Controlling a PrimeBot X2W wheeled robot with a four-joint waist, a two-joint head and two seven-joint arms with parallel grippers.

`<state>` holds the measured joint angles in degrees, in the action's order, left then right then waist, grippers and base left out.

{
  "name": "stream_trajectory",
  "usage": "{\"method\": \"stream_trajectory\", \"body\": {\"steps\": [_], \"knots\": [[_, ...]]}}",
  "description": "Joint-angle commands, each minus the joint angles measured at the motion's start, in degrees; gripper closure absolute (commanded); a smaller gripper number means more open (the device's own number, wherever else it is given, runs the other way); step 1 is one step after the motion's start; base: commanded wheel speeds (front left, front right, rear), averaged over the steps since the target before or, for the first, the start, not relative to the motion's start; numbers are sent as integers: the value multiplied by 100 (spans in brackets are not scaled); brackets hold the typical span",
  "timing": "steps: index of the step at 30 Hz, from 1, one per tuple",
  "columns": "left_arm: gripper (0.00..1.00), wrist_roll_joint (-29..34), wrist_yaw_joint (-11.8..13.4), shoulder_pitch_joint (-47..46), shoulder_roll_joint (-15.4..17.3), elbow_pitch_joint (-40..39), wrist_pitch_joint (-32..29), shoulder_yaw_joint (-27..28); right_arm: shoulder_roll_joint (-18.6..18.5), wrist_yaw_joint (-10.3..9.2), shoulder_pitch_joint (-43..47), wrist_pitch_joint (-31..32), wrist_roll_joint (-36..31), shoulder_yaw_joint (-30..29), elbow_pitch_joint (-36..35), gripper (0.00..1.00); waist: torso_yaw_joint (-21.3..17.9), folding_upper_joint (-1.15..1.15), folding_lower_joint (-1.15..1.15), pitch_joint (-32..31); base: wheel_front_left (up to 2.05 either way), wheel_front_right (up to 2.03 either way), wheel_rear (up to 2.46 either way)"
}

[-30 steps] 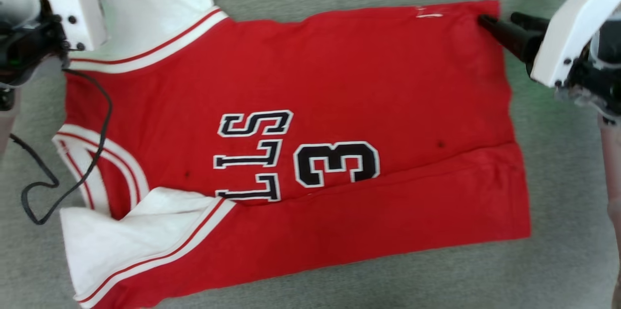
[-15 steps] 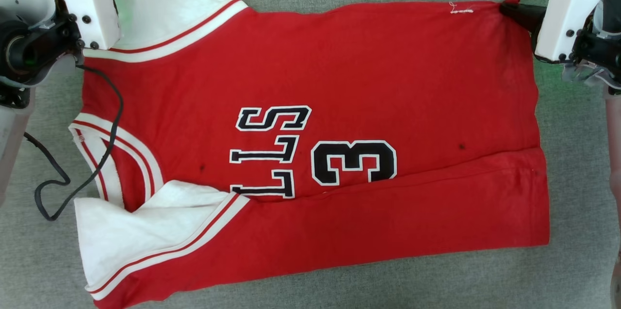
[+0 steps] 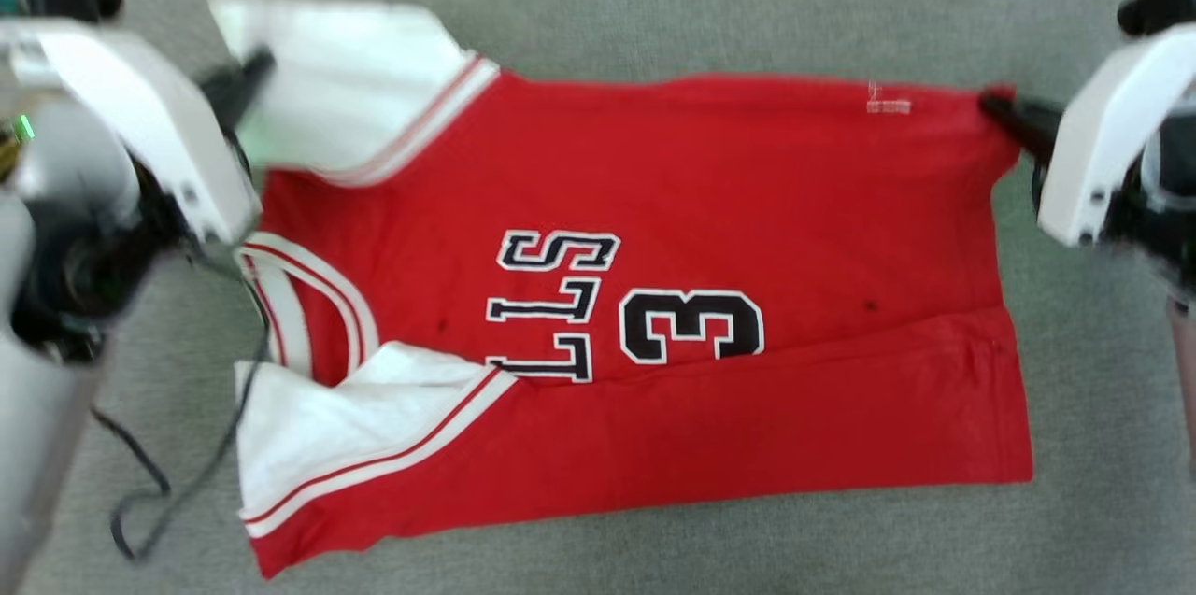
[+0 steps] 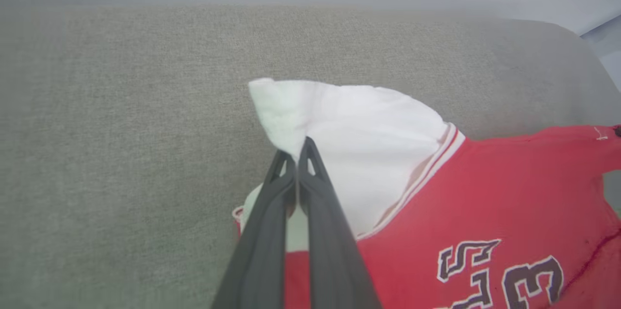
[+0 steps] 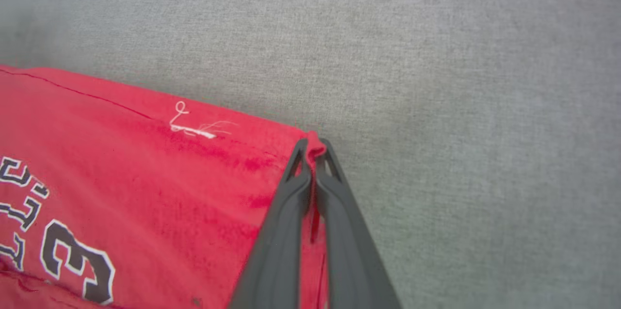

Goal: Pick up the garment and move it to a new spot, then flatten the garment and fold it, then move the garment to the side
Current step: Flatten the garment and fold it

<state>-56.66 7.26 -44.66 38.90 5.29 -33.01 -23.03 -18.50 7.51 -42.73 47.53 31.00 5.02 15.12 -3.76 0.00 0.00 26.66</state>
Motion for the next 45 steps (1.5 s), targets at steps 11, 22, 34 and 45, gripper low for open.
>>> {"method": "stream_trajectory", "body": {"steps": [11,22,34,45], "knots": [[100,-402,353,2625,-214,-621,1154,285,63,-4,1826,-468,163,-459,-153,100,313,0,0,-1164,0,0,0],[0,-632,310,3896,-713,-311,1406,-124,233,-4,2929,-1374,174,-650,282,0,318,0,0,-1544,0,0,0],[0,45,703,4268,-576,-793,2586,242,90,-4,3681,-1740,190,-1054,-653,0,119,0,0,-2166,0,0,0],[0,1227,931,3753,-860,-1267,3859,28,303,-5,3546,-334,-237,-1889,-1627,0,156,0,0,-2273,0,0,0]]}}
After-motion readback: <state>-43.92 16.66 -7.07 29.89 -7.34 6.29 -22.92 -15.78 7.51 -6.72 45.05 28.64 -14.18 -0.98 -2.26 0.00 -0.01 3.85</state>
